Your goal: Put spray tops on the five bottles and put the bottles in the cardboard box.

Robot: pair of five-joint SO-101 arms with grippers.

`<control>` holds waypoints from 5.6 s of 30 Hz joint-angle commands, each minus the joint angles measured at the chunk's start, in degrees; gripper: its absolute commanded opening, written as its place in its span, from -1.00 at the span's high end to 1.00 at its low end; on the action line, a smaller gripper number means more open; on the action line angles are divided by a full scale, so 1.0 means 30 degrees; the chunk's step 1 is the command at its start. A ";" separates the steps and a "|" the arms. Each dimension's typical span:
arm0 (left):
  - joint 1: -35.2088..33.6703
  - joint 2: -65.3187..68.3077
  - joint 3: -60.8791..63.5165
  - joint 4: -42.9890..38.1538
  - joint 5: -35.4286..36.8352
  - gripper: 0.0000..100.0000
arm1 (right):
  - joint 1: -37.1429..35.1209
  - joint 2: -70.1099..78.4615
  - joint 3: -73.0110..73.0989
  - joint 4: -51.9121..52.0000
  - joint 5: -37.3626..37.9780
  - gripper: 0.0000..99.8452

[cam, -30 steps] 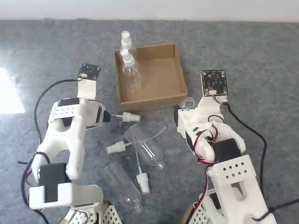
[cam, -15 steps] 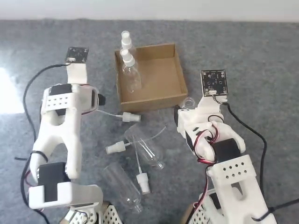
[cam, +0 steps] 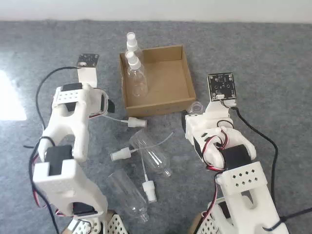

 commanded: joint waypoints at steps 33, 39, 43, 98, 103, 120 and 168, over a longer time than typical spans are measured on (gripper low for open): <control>0.1905 -0.3956 -0.0161 1.0667 -0.0527 0.61 | 0.0220 -0.0601 -0.0264 -0.0425 0.0410 0.85; 0.3546 -0.6593 0.1480 0.8791 0.0234 0.61 | 0.0220 -0.0601 -0.0264 -0.0425 0.0410 0.85; 0.4132 -0.6564 0.2212 0.6974 0.0352 0.61 | 0.0220 -0.0601 -0.0264 -0.0425 0.0410 0.85; 0.7414 -0.0264 0.0484 0.3575 -0.5187 0.73 | 0.0220 -0.0601 -0.0264 -0.0396 0.0440 0.85; 0.7473 -0.0293 0.0454 0.4777 -0.5187 0.76 | 0.0220 -0.0601 -0.0264 -0.0396 0.0440 0.85; 0.5392 -0.6623 0.2564 0.8117 -0.6505 0.83 | 0.0220 -0.0601 -0.0264 -0.0396 0.0440 0.85; -0.6828 -0.1758 -0.1158 0.8791 -0.9641 0.51 | 0.0190 -0.0601 -0.0234 -0.0396 0.0440 0.85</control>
